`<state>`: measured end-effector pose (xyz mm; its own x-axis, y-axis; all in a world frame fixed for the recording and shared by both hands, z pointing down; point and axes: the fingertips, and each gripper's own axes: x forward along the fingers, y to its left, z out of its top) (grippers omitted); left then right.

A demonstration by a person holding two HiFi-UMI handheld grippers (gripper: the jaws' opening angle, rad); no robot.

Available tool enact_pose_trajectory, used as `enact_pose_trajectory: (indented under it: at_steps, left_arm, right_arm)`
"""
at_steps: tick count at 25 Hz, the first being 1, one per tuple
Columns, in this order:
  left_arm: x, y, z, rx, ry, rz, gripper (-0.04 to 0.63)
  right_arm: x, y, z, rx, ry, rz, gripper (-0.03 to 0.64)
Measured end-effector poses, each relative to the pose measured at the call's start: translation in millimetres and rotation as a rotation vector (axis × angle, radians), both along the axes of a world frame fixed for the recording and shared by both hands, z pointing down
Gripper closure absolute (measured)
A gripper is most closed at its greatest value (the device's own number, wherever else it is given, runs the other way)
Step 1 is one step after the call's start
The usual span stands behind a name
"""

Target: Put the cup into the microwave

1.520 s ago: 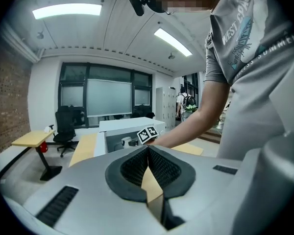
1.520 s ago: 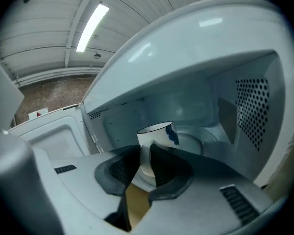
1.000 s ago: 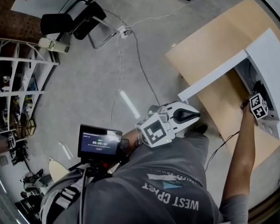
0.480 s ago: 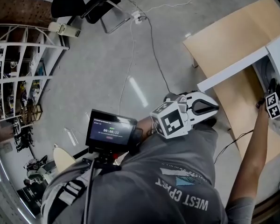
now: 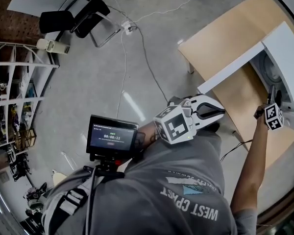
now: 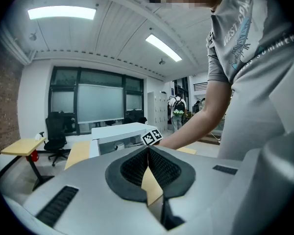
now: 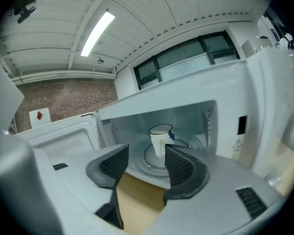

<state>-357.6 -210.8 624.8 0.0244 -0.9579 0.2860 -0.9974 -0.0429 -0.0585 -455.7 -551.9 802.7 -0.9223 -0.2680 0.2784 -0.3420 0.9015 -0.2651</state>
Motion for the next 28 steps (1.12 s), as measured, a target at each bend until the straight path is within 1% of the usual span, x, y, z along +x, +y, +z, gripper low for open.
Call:
enact_pose_trajectory:
  at_steps: [7,10,12,13,14,15,16,20,22,25,26,28]
  left_arm:
    - [22.8,-18.8,-28.8,0.054,-0.041,0.125,0.574]
    - [34.2,-19.2,-38.2,0.070,-0.047,0.170,0.574]
    - [41.4,-20.5,-43.4,0.082,-0.071,0.208,0.574]
    - [44.7,-21.7,-45.8,0.087,-0.086,0.229,0.574]
    - [47.9,-22.8,-48.7,0.090,-0.096,0.247,0.574]
    - [51.4,-23.5,-52.2,0.092,-0.097,0.259,0.574]
    - [55.0,-23.9,-55.8,0.095,-0.092,0.267,0.574]
    - [70.8,-21.7,-66.9,0.102,-0.072,0.305,0.574]
    - [81.8,-19.7,-69.9,0.122,-0.067,0.362,0.574]
    - [101.4,-19.7,-63.9,0.145,-0.075,0.478,0.574]
    - [106.1,-16.6,-60.2,0.135,-0.084,0.498,0.574]
    - [117.4,-2.1,-56.3,0.105,-0.095,0.494,0.574]
  right_arm:
    - [105.9,29.6,-84.6,-0.002,-0.122,0.026,0.394]
    - [150.5,48.1,-117.3,0.038,-0.153,0.018,0.394]
    - [181.1,61.4,-144.4,0.081,-0.176,0.016,0.399]
    - [196.5,68.7,-158.9,0.104,-0.187,0.014,0.418]
    - [211.5,76.7,-172.9,0.125,-0.196,0.010,0.456]
    - [225.6,85.6,-186.0,0.145,-0.204,0.003,0.524]
    - [238.6,95.1,-198.4,0.162,-0.212,-0.005,0.569]
    - [278.3,138.8,-246.1,0.231,-0.240,-0.047,0.589]
    - [294.1,164.7,-267.8,0.293,-0.226,-0.053,0.591]
    - [318.8,195.2,-287.6,0.384,-0.208,-0.017,0.591]
    - [323.1,203.7,-288.4,0.392,-0.209,-0.017,0.591]
    - [331.6,223.5,-284.8,0.373,-0.209,-0.048,0.589]
